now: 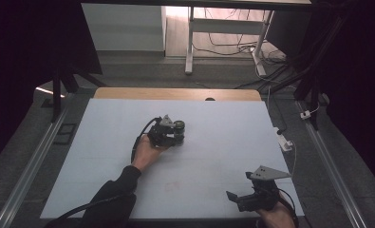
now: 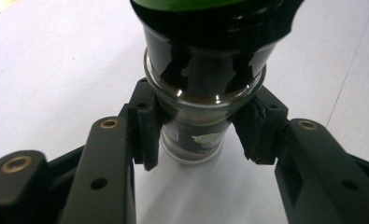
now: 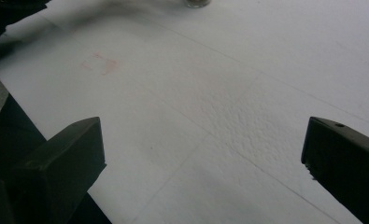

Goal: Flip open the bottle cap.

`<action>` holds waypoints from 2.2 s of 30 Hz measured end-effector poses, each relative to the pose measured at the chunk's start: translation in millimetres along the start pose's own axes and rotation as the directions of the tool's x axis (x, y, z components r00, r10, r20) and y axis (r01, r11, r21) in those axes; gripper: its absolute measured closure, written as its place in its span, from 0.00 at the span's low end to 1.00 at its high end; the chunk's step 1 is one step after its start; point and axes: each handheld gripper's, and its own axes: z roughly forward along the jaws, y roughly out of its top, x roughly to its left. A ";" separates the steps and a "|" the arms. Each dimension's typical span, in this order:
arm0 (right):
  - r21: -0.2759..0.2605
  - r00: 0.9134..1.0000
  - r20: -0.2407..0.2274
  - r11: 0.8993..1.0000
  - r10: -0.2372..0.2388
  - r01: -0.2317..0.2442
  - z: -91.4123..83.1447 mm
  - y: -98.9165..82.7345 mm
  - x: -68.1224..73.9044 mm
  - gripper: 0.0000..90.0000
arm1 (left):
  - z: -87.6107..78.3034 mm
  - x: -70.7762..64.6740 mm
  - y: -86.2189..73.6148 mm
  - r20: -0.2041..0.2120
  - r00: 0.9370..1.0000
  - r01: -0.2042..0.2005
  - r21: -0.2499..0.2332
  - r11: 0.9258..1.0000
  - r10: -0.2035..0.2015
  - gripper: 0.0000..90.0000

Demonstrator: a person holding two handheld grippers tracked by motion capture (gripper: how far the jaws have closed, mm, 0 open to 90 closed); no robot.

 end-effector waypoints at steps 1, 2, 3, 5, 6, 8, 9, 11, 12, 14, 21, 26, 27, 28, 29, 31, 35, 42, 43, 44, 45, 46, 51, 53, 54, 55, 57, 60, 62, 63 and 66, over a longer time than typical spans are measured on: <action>-0.006 1.000 -0.009 1.000 -0.005 0.005 2.2 2.9 1.7 0.00 | 0.0 -0.1 0.0 0.000 1.000 0.000 0.000 1.000 0.000 0.59; -0.006 1.000 -0.009 1.000 -0.005 0.005 2.2 2.9 1.7 0.00 | 0.0 -0.1 -0.1 0.000 1.000 0.001 0.000 1.000 -0.001 0.59; -0.007 1.000 -0.014 1.000 -0.006 0.006 3.3 4.3 2.5 0.00 | 0.0 -0.1 0.0 -0.001 1.000 0.001 0.000 1.000 -0.001 0.59; -0.015 1.000 -0.026 1.000 -0.015 0.015 7.2 8.5 4.3 0.00 | 0.0 -0.1 -0.1 0.000 1.000 0.001 0.001 1.000 -0.001 0.59; -0.016 0.999 -0.033 1.000 -0.017 0.017 8.3 10.0 4.8 0.00 | 0.0 -0.1 -0.1 0.000 1.000 0.001 0.000 1.000 -0.001 0.59; -0.029 0.999 -0.045 0.999 -0.026 0.024 10.4 13.2 5.9 0.00 | 0.0 -0.1 0.0 0.000 1.000 0.002 0.001 1.000 -0.002 0.59; -0.040 0.998 -0.052 0.999 -0.032 0.030 11.5 15.0 6.4 0.00 | 0.0 -0.2 0.3 -0.002 1.000 0.003 0.004 1.000 -0.003 0.59; -0.049 0.997 -0.060 0.998 -0.040 0.037 13.9 19.1 7.2 0.00 | 0.1 -0.4 0.4 -0.002 1.000 0.005 0.003 1.000 -0.005 0.59; -0.052 0.997 -0.061 0.998 -0.042 0.039 15.2 21.2 7.4 0.00 | 0.1 -0.4 0.5 -0.002 1.000 0.006 0.004 1.000 -0.006 0.59; -0.055 0.997 -0.063 0.998 -0.043 0.040 16.6 23.5 7.4 0.00 | 0.1 -0.5 0.7 -0.002 1.000 0.006 0.006 1.000 -0.006 0.59; -0.071 0.994 -0.099 0.997 -0.037 0.030 29.4 40.4 8.2 0.00 | 0.1 -0.4 0.6 -0.002 1.000 0.005 0.006 1.000 -0.005 0.59; -0.060 0.993 -0.110 0.998 -0.040 0.034 35.9 47.9 8.1 0.00 | 0.1 -0.7 1.2 -0.004 1.000 0.010 0.011 1.000 -0.010 0.59; -0.056 0.993 -0.112 0.998 -0.041 0.035 37.5 49.9 8.0 0.00 | 0.1 -0.8 1.3 -0.004 1.000 0.011 0.012 1.000 -0.011 0.59; -0.053 0.992 -0.115 0.998 -0.042 0.036 39.3 51.9 7.9 0.00 | 0.0 -0.8 1.4 -0.005 1.000 0.011 0.013 1.000 -0.010 0.59; -0.049 0.992 -0.114 0.998 -0.046 0.041 43.6 56.1 7.4 0.00 | 0.0 -0.8 1.6 -0.005 1.000 0.011 0.015 1.000 -0.011 0.59; -0.048 0.993 -0.110 0.998 -0.052 0.047 45.8 58.2 7.2 0.00 | 0.0 -0.9 1.8 -0.006 1.000 0.011 0.017 1.000 -0.011 0.59; -0.044 0.994 -0.093 0.997 -0.065 0.061 55.3 66.3 6.9 0.00 | 0.0 -0.9 2.0 -0.007 1.000 0.011 0.019 1.000 -0.011 0.59; -0.027 0.994 -0.082 0.997 -0.075 0.073 76.0 80.7 5.5 0.00 | 0.0 -1.2 2.1 -0.008 1.000 0.013 0.020 1.000 -0.013 0.59; -0.027 0.994 -0.082 0.997 -0.075 0.073 76.0 80.7 5.5 0.00 | 0.0 -1.2 2.1 -0.008 1.000 0.013 0.020 1.000 -0.013 0.59; -0.025 0.994 -0.076 0.996 -0.083 0.081 80.3 84.6 4.2 0.00 | 0.0 -1.3 2.1 -0.008 1.000 0.014 0.021 1.000 -0.014 0.59; -0.024 0.994 -0.075 0.996 -0.084 0.083 82.5 86.6 3.1 0.00 | 0.0 -1.3 2.2 -0.009 1.000 0.014 0.021 1.000 -0.014 0.59; -0.024 0.994 -0.075 0.996 -0.084 0.083 82.5 86.6 3.1 0.00 | 0.0 -1.3 2.2 -0.009 1.000 0.015 0.022 1.000 -0.015 0.59; -0.016 0.993 -0.081 0.997 -0.082 0.081 92.9 96.0 0.1 0.00 | 0.0 -1.3 2.5 -0.009 1.000 0.016 0.025 1.000 -0.016 0.59; -0.013 0.993 -0.078 0.997 -0.083 0.082 99.2 101.6 0.6 0.00 | 0.0 -1.3 2.5 -0.009 1.000 0.016 0.024 1.000 -0.016 0.59; -0.013 0.993 -0.078 0.997 -0.083 0.082 99.2 101.6 0.6 0.00 | 0.0 -1.3 2.5 -0.009 1.000 0.016 0.024 1.000 -0.016 0.59; -0.010 0.993 -0.076 0.996 -0.088 0.087 103.9 105.4 1.1 0.00 | 0.1 -1.4 2.5 -0.009 1.000 0.016 0.024 1.000 -0.016 0.59; -0.008 0.993 -0.075 0.996 -0.089 0.089 106.4 107.4 1.4 0.00 | 0.0 -1.6 2.5 -0.010 1.000 0.016 0.025 1.000 -0.016 0.59; -0.004 0.993 -0.071 0.996 -0.094 0.094 113.9 113.0 1.8 0.00 | 0.0 -1.7 2.6 -0.010 1.000 0.017 0.026 1.000 -0.017 0.59; 0.000 0.993 -0.068 0.995 -0.097 0.097 119.0 116.2 1.8 0.00 | 0.1 -1.6 2.8 -0.010 1.000 0.018 0.027 0.999 -0.017 0.59; 0.001 0.993 -0.069 0.995 -0.097 0.097 121.4 117.7 1.5 0.00 | 0.1 -1.6 2.8 -0.010 1.000 0.018 0.027 0.999 -0.018 0.59; 0.005 0.993 -0.068 0.996 -0.092 0.093 131.3 123.0 0.7 0.00 | 0.1 -1.8 2.8 -0.011 1.000 0.018 0.027 0.999 -0.018 0.59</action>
